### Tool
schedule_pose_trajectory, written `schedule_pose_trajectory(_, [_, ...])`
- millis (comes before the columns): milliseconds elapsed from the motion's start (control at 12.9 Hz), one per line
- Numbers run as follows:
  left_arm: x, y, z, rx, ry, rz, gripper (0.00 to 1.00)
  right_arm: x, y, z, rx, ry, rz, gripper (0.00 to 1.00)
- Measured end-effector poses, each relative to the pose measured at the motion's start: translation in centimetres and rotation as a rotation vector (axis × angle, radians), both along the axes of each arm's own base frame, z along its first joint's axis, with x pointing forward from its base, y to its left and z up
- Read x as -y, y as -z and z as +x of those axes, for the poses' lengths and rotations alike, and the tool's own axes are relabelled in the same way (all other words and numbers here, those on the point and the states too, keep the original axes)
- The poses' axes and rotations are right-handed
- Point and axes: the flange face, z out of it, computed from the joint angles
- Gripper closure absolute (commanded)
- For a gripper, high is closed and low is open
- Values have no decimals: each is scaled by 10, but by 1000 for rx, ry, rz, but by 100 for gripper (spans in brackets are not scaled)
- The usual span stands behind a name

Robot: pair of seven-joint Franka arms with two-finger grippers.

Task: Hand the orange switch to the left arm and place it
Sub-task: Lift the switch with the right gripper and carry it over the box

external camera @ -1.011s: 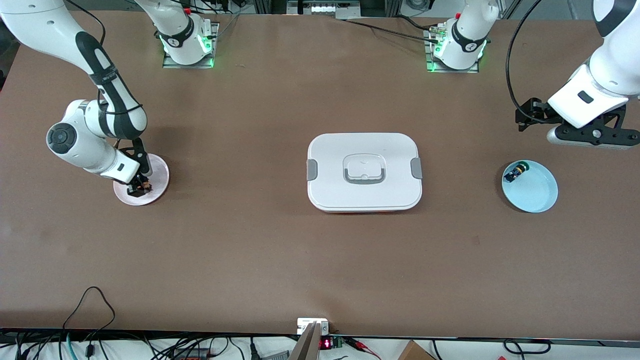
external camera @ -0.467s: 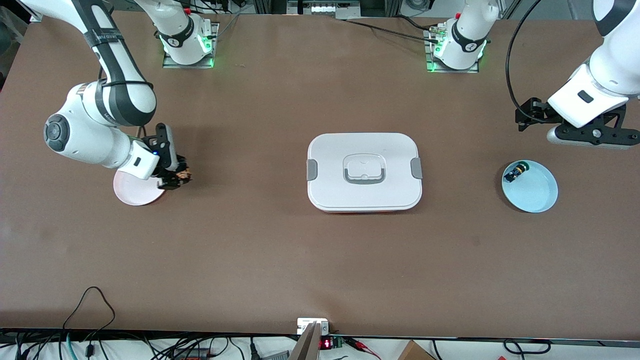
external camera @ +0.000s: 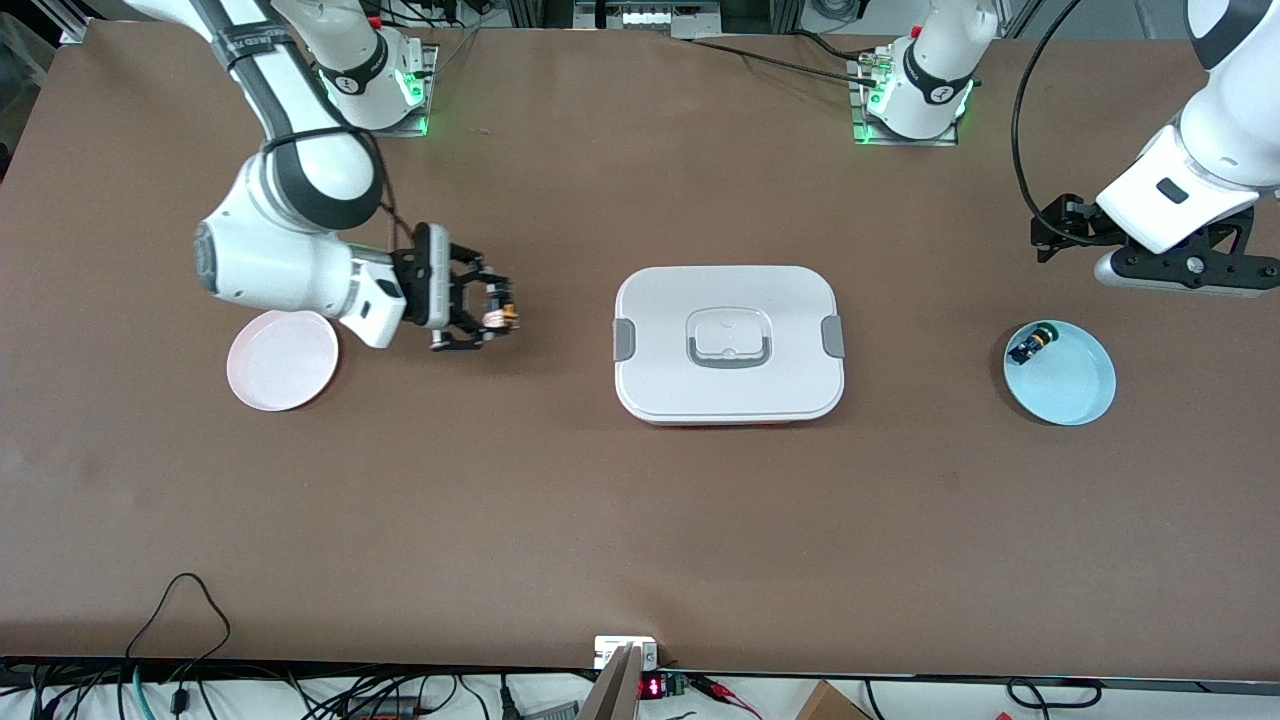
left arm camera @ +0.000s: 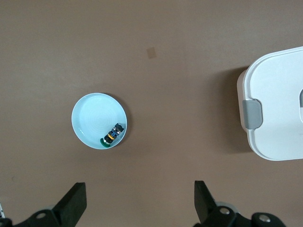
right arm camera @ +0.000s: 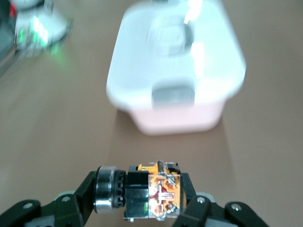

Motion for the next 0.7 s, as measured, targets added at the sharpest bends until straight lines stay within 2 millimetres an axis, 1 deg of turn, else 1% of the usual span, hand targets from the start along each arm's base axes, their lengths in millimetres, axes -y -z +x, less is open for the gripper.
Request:
schedule_pose_trajectory(156, [1,1,0,-2,2,0,0,-46,-11,-9,-44,103,139,100])
schedule_pose_trajectory(311, [6,7,2,-15,10,0,0,-83,-26,-14,-111,185,286,100])
schedule_pose_trajectory(467, [9,10,2,-25,16,1,0,-112,-42,-15,-172,244,414,100])
schedule_pose_trajectory(700, [6,23,3,-77,9,7,0,-149,-63,-15,-244,298,565,100])
